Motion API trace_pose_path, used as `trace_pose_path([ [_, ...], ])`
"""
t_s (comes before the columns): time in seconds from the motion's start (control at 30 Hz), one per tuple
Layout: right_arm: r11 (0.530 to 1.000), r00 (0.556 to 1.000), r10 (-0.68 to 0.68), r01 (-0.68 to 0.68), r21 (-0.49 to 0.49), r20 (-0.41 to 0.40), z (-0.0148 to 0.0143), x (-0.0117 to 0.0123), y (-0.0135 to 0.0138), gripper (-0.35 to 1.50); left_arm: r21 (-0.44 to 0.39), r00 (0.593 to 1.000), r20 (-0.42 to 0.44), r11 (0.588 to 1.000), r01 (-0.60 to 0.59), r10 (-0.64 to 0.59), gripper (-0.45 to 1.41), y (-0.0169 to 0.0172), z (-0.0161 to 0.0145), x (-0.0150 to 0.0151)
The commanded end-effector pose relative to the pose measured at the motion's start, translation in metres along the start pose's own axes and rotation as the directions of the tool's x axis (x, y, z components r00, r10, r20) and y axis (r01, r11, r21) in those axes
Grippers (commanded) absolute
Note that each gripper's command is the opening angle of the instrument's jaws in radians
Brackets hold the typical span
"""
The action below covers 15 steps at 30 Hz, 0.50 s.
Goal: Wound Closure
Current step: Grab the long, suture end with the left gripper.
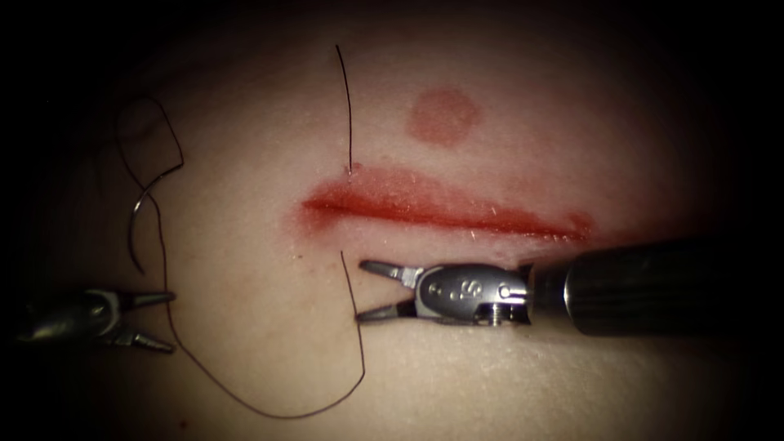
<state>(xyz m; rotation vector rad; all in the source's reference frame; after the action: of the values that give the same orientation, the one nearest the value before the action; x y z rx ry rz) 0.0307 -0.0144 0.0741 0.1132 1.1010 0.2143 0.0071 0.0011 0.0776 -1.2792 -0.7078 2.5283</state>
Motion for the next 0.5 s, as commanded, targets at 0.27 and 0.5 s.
trace_pose_path([
  [0.27,1.0,1.0,0.002,-0.002,0.002,0.0,0.0008,-0.0002,-0.0006,0.83,-0.011,0.981,0.162,0.995,-0.102,0.102,0.54,-0.0013,0.0021,-0.0021],
  [0.5,1.0,1.0,0.003,-0.003,0.005,-0.002,0.0011,-0.0001,-0.0006,0.83,-0.003,0.971,0.207,0.993,-0.122,0.12,0.5,-0.0035,0.0039,-0.0041],
])
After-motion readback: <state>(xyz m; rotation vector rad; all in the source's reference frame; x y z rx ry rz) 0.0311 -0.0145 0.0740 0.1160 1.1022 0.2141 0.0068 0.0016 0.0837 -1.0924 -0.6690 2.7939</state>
